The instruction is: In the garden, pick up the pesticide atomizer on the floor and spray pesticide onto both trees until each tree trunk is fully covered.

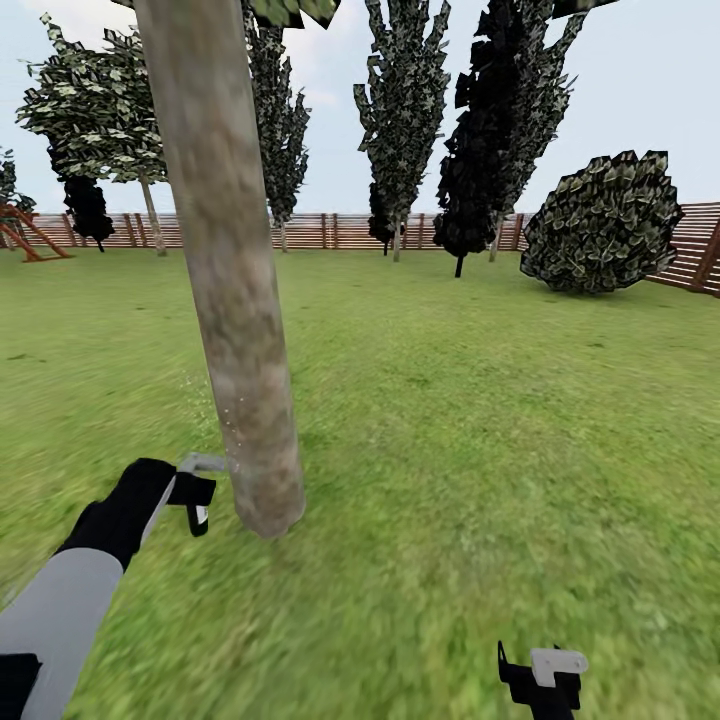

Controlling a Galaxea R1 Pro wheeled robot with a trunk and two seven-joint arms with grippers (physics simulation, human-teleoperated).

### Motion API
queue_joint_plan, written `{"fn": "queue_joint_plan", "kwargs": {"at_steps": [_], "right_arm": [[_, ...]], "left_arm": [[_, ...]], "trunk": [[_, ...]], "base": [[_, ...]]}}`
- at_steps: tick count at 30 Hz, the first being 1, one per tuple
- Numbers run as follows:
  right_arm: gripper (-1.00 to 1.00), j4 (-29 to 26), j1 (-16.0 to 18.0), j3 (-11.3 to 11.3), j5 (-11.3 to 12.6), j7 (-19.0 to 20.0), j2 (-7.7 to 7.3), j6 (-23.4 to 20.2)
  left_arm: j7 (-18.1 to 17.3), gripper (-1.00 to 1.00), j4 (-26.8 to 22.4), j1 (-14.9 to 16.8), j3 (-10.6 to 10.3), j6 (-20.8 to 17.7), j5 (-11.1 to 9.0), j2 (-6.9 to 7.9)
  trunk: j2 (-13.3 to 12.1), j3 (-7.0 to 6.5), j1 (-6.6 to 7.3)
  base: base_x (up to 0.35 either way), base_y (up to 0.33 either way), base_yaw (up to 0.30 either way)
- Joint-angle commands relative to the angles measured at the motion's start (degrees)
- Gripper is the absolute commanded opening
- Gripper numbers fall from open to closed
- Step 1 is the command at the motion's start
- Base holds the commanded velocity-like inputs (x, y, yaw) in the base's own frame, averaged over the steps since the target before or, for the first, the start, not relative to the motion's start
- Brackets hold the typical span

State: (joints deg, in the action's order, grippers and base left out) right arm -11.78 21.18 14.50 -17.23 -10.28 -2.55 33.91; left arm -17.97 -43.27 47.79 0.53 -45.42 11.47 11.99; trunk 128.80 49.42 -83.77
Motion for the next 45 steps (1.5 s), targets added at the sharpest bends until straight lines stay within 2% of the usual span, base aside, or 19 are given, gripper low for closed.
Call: {"fn": "queue_joint_plan", "kwargs": {"at_steps": [1, 3, 6, 8, 9, 12, 13, 15, 18, 22, 23, 27, 29, 31, 32, 33, 35, 37, 45], "right_arm": [[1.0, 0.0, 0.0, 0.0, 0.0, 0.0, 0.0, -0.01], [1.0, 0.0, 0.0, 0.0, 0.0, 0.0, 0.02, -0.01], [1.0, 0.0, 0.0, 0.0, 0.0, 0.0, 0.05, -0.01], [1.0, 0.0, 0.0, 0.0, 0.0, 0.0, 0.07, 0.0], [1.0, 0.01, 0.0, 0.0, 0.0, 0.0, 0.08, -0.03], [1.0, 0.06, 0.0, 0.0, 0.0, 0.0, 0.09, -0.01], [1.0, 0.03, 0.0, 0.0, 0.0, 0.0, 0.09, -0.03], [1.0, 0.06, 0.0, 0.0, 0.0, 0.0, 0.09, -0.05], [1.0, 0.07, 0.0, 0.0, 0.0, 0.0, 0.09, -0.07], [1.0, 0.09, 0.0, 0.0, 0.0, 0.0, 0.09, -0.07], [1.0, 0.09, 0.0, 0.0, 0.0, 0.0, 0.09, -0.07], [1.0, 0.09, 0.0, 0.0, 0.0, 0.0, 0.09, -0.07], [1.0, 0.09, 0.0, 0.0, 0.0, 0.0, 0.09, -0.07], [1.0, 0.08, 0.0, 0.0, 0.0, 0.0, 0.09, -0.07], [1.0, 0.08, 0.0, 0.0, 0.0, 0.0, 0.09, -0.07], [1.0, 0.05, 0.0, 0.0, 0.0, 0.0, 0.09, -0.07], [1.0, 0.07, 0.0, 0.0, 0.0, 0.0, 0.09, -0.07], [1.0, 0.08, 0.0, 0.0, 0.0, 0.0, 0.09, -0.07], [1.0, 0.03, 0.0, 0.0, 0.0, 0.02, 0.09, -0.07]], "left_arm": [[-0.14, -1.0, -0.61, -0.02, -0.06, -1.3, 0.59, -0.93], [-0.42, -1.0, -1.86, 0.13, -0.08, -3.48, 0.58, -1.61], [-0.52, -1.0, -2.12, 1.45, 0.14, -4.01, 0.66, -0.93], [-2.81, -1.0, -1.87, 2.98, 0.28, -4.18, 0.45, 2.3], [-5.01, -1.0, -2.02, 3.16, 0.21, -4.28, 0.54, 2.78], [-8.56, -1.0, -3.29, 3.38, -0.07, -6.09, 0.66, 1.84], [-9.16, -1.0, -4.57, 3.42, -0.16, -7.81, 0.83, 0.2], [-9.45, -1.0, -5.73, 3.49, -0.23, -8.95, 0.95, -1.02], [-9.57, -1.0, -6.52, 5.08, -0.15, -9.51, 1.16, -0.77], [-9.67, -1.0, -6.24, 6.33, 0.12, -9.63, 1.11, 2.58], [-9.7, -1.0, -6.64, 6.87, -0.03, -10.13, 0.99, 2.62], [-9.72, -1.0, -6.88, 8.78, -1.24, -11.93, 0.98, -0.19], [-9.68, -1.0, -6.86, 9.11, -2.52, -12.23, 1.12, -0.62], [-9.65, -1.0, -6.78, 9.24, -2.62, -12.29, 1.21, 0.14], [-9.64, -1.0, -6.76, 9.26, -2.59, -12.25, 1.18, 1.45], [-9.69, -1.0, -6.58, 9.04, -2.54, -12.07, 1.1, 3.93], [-9.66, -1.0, -6.37, 8.33, -2.45, -11.65, 1.15, 6.67], [-9.33, -1.0, -6.59, 7.53, -2.76, -11.5, 1.22, 7.57], [-9.03, -1.0, -6.91, 6.81, -2.65, -11.45, 1.2, 7.36]], "trunk": [[0.0, 0.0, 0.0], [0.0, 0.0, 0.0], [0.0, 0.0, 0.0], [0.0, 0.0, 0.0], [0.0, 0.0, 0.0], [0.0, 0.0, 0.0], [0.0, 0.0, 0.0], [0.0, 0.0, 0.0], [0.0, 0.0, 0.0], [0.0, 0.0, 0.0], [0.0, 0.0, 0.0], [0.0, 0.0, 0.0], [0.0, 0.0, 0.0], [0.0, 0.0, 0.0], [0.0, 0.0, 0.0], [0.0, 0.0, 0.0], [0.0, 0.0, 0.0], [0.0, 0.0, 0.0], [0.0, 0.0, 0.0]], "base": [[0.0, 0.0, 0.0], [0.0, 0.0, 0.0], [0.0, 0.0, 0.0], [0.0, 0.0, 0.0], [0.0, 0.0, 0.0], [0.0, 0.0, 0.0], [0.0, 0.0, 0.0], [0.0, 0.0, 0.0], [0.0, 0.0, 0.0], [0.0, 0.0, 0.0], [0.0, 0.0, 0.0], [0.0, 0.0, 0.0], [0.0, 0.0, 0.0], [0.0, 0.0, 0.0], [0.0, 0.0, 0.0], [0.0, 0.0, 0.0], [0.0, 0.0, 0.0], [0.0, 0.0, 0.0], [0.0, -0.153, 0.002]]}}
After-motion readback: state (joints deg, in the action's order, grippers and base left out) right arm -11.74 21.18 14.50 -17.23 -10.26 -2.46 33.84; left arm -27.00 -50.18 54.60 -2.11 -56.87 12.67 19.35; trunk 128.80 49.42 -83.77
